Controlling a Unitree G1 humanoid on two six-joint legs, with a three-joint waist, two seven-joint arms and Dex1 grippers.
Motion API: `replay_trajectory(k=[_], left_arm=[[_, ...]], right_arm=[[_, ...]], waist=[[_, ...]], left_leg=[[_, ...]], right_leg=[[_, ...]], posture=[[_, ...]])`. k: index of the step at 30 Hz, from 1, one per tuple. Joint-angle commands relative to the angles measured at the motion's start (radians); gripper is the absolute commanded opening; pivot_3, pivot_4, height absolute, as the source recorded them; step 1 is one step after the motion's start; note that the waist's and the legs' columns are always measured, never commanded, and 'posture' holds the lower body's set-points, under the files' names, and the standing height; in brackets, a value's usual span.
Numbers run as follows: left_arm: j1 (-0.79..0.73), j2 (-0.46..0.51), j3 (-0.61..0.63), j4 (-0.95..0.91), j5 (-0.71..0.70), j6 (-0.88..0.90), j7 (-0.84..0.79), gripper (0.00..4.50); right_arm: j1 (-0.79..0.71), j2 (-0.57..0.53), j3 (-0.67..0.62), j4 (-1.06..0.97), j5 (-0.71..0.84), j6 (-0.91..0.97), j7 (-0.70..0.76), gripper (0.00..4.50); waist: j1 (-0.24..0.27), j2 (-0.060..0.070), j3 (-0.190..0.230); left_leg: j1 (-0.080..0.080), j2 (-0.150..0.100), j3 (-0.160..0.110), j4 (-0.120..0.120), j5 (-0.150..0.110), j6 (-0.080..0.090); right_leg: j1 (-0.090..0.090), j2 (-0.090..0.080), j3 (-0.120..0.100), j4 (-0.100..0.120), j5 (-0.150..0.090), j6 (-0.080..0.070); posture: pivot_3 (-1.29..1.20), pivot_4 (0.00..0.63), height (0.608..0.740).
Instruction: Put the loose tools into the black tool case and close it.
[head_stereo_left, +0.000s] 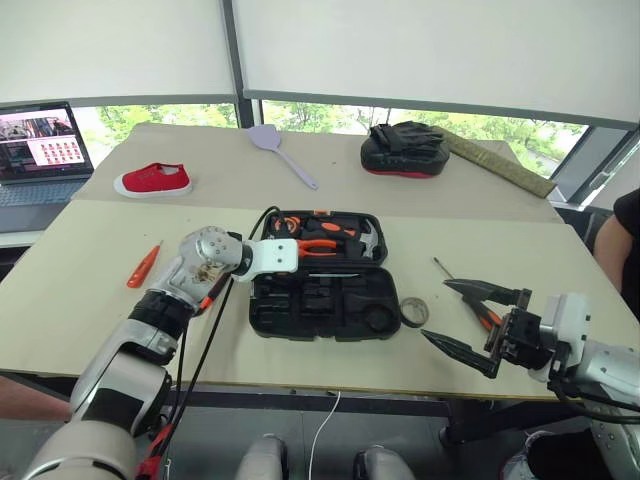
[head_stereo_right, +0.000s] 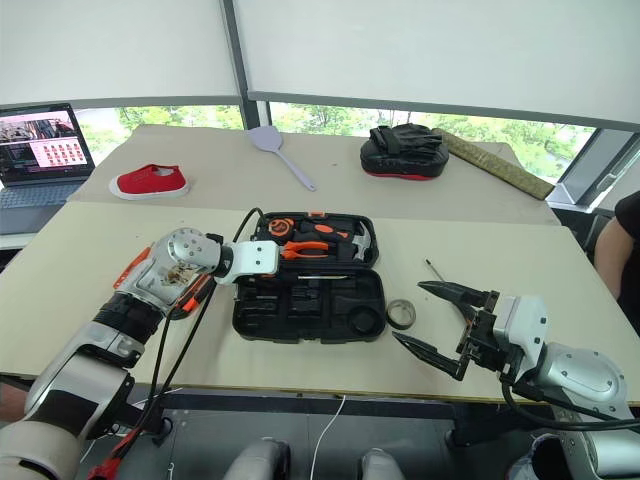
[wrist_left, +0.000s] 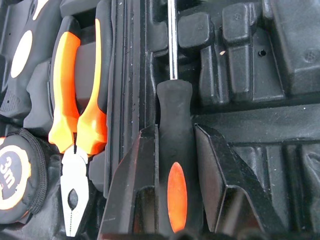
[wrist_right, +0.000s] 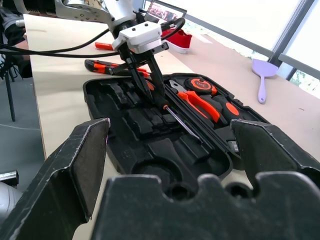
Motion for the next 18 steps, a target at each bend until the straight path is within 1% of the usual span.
replay_trajectory(k=[1, 3, 4, 5, 6, 8, 9, 12, 13, 14, 15, 18], left_arm=[[-0.023, 0.008, 0.001, 0.008, 0.042, -0.007, 0.023, 0.75], [-0.023, 0.007, 0.0, 0.011, 0.047, -0.009, 0.021, 0.75], [-0.021, 0.004, 0.004, 0.008, 0.038, -0.007, 0.009, 1.18], [-0.013, -0.012, 0.023, -0.005, 0.0, -0.019, -0.004, 1.62], [-0.007, -0.024, 0.038, -0.014, -0.027, -0.028, -0.013, 1.84], [0.0, -0.061, 0.091, -0.026, -0.097, -0.058, 0.007, 2.63], [0.001, -0.086, 0.133, -0.022, -0.143, -0.047, 0.023, 2.89], [0.012, -0.133, 0.213, -0.012, -0.236, 0.016, 0.036, 2.89], [0.017, -0.143, 0.23, -0.006, -0.253, 0.046, 0.045, 2.67], [0.021, -0.15, 0.243, -0.003, -0.263, 0.068, 0.051, 2.34], [0.027, -0.152, 0.243, 0.0, -0.261, 0.089, 0.057, 2.19], [0.045, -0.159, 0.234, 0.003, -0.239, 0.146, 0.092, 1.11]], right_arm=[[0.005, 0.005, -0.022, -0.047, 0.001, -0.002, -0.015, 4.5], [0.006, 0.005, -0.02, -0.05, 0.001, 0.0, -0.018, 4.5], [0.006, 0.005, -0.019, -0.05, 0.002, 0.002, -0.018, 4.5], [0.008, 0.006, -0.017, -0.053, 0.004, 0.007, -0.02, 4.5], [0.01, 0.007, -0.015, -0.055, 0.005, 0.01, -0.02, 4.5], [0.014, 0.008, -0.009, -0.06, 0.008, 0.018, -0.021, 4.5], [0.02, 0.008, -0.006, -0.063, 0.012, 0.025, -0.02, 4.5], [0.037, 0.011, -0.007, -0.067, 0.019, 0.038, -0.02, 4.5], [0.041, 0.014, -0.009, -0.067, 0.02, 0.04, -0.021, 4.5], [0.044, 0.016, -0.011, -0.068, 0.02, 0.042, -0.023, 4.5], [0.047, 0.02, -0.012, -0.068, 0.022, 0.043, -0.026, 4.5], [0.051, 0.031, -0.011, -0.066, 0.021, 0.044, -0.032, 4.5]], waist=[[0.0, 0.0, 0.0], [0.0, 0.0, 0.0], [0.0, 0.0, 0.0], [0.0, 0.0, 0.0], [0.001, 0.0, 0.0], [0.002, 0.0, 0.0], [0.003, 0.0, 0.0], [0.001, 0.0, 0.0], [-0.001, 0.0, 0.0], [-0.003, 0.0, 0.0], [-0.007, 0.0, 0.0], [-0.014, 0.0, 0.0]], left_leg=[[0.0, 0.0, 0.0, 0.0, 0.0, 0.0], [0.0, 0.0, 0.0, 0.0, 0.0, 0.0], [0.0, 0.0, 0.0, 0.0, 0.0, 0.0], [0.0, 0.0, 0.0, 0.0, 0.0, 0.0], [0.001, 0.0, 0.0, 0.001, 0.0, 0.0], [0.0, 0.0, 0.0, 0.001, 0.0, 0.0], [0.0, 0.0, 0.0, 0.001, 0.0, 0.0], [-0.001, 0.0, 0.0, 0.001, 0.0, 0.0], [-0.001, 0.0, 0.0, 0.001, 0.0, 0.001], [-0.001, 0.0, 0.0, 0.001, 0.0, 0.001], [-0.001, 0.0, 0.0, 0.001, -0.001, 0.001], [0.0, 0.0, 0.0, 0.001, -0.001, 0.001]], right_leg=[[0.0, 0.0, 0.0, 0.0, 0.0, 0.0], [0.0, 0.0, 0.0, 0.0, 0.0, 0.0], [0.0, 0.0, 0.0, 0.001, 0.0, 0.0], [0.0, 0.0, 0.0, 0.001, 0.0, 0.0], [0.0, 0.0, 0.0, 0.001, 0.0, 0.0], [0.0, 0.0, 0.0, 0.001, 0.0, 0.0], [0.001, 0.0, 0.0, 0.001, 0.0, 0.0], [0.0, 0.0, 0.0, 0.0, 0.001, 0.0], [0.0, 0.0, 0.001, 0.0, 0.001, 0.0], [0.0, 0.0, 0.001, 0.0, 0.001, 0.0], [0.0, 0.0, 0.001, 0.0, 0.001, 0.0], [0.0, 0.001, 0.001, 0.001, 0.001, 0.0]], posture=[[0.0, 0.15, 0.74], [0.0, 0.15, 0.74], [0.0, 0.15, 0.74], [0.0, 0.15, 0.74], [0.0, 0.15, 0.74], [0.0, 0.15, 0.74], [0.0, 0.15, 0.74], [0.0, 0.15, 0.74], [0.0, 0.15, 0.74], [0.0, 0.15, 0.74], [0.0, 0.15, 0.74], [0.0, 0.15, 0.74]])
